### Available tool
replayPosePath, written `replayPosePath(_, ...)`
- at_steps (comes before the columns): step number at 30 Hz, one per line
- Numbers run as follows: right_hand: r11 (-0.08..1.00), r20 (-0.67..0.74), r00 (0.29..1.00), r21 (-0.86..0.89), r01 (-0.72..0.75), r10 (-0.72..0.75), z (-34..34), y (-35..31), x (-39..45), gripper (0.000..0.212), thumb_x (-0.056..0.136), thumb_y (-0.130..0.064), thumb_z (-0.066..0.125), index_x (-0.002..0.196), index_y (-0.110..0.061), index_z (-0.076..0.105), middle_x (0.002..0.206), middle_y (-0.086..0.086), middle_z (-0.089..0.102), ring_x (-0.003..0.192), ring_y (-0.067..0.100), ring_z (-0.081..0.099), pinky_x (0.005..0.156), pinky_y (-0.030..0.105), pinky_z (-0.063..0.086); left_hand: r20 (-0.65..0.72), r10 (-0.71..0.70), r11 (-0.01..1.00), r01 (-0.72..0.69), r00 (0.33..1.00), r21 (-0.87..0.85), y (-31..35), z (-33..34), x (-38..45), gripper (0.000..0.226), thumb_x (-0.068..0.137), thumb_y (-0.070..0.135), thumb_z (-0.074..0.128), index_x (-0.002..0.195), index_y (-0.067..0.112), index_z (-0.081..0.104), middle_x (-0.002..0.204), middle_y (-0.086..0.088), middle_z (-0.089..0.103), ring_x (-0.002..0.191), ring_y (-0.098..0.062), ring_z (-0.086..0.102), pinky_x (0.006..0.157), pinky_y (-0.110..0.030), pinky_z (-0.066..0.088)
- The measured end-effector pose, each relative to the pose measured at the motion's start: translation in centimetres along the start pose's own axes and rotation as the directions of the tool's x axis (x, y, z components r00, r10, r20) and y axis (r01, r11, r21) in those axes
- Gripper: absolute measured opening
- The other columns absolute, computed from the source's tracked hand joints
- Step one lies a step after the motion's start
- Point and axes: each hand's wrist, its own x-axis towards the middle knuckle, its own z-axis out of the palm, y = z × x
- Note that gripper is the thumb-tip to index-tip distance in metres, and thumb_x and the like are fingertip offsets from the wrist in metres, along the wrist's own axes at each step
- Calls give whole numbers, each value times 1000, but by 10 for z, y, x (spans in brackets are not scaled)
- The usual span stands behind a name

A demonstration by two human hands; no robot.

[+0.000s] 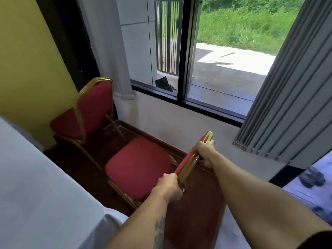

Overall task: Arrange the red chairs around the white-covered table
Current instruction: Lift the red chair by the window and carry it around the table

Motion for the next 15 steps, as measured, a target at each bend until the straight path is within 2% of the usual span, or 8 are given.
replayPosePath(4,999,114,993,-48,19,-13,16,-15,11,65,78,5,63,131,-15,31,106,23,60,70,31,66,44,35,55,-27,-58,998,58,998,-1,-1,-7,3,35,81,34,59,113,20,63,116,-6,63,109,-31,63,91,-39,53)
replayPosePath(7,996,187,982,-76,44,-30,35,-31,27,66,79,6,59,134,-13,29,105,24,62,72,32,66,51,42,59,-43,-112,993,111,993,-34,-1,-18,13,40,80,36,58,115,18,63,119,-8,64,110,-31,63,93,-40,53)
replayPosePath(11,988,306,952,-139,70,-24,57,-54,51,78,77,5,61,140,-14,21,104,25,60,70,31,65,40,34,54,-84,-225,972,218,971,-89,7,-30,35,45,81,32,61,123,16,62,123,-8,64,113,-31,63,96,-40,52)
replayPosePath(13,983,358,933,-160,84,-22,66,-63,69,80,76,6,63,141,-13,20,99,22,59,69,31,65,46,37,57,-94,-289,952,276,953,-132,15,-33,47,46,82,30,62,126,16,61,123,-8,64,114,-31,62,93,-37,52)
replayPosePath(15,976,410,912,-196,96,-8,72,-72,89,84,76,5,65,143,-14,19,101,22,59,76,32,67,58,43,61,-110,-341,931,320,934,-174,25,-33,60,46,82,30,61,126,18,61,123,-6,63,114,-29,62,87,-35,49)
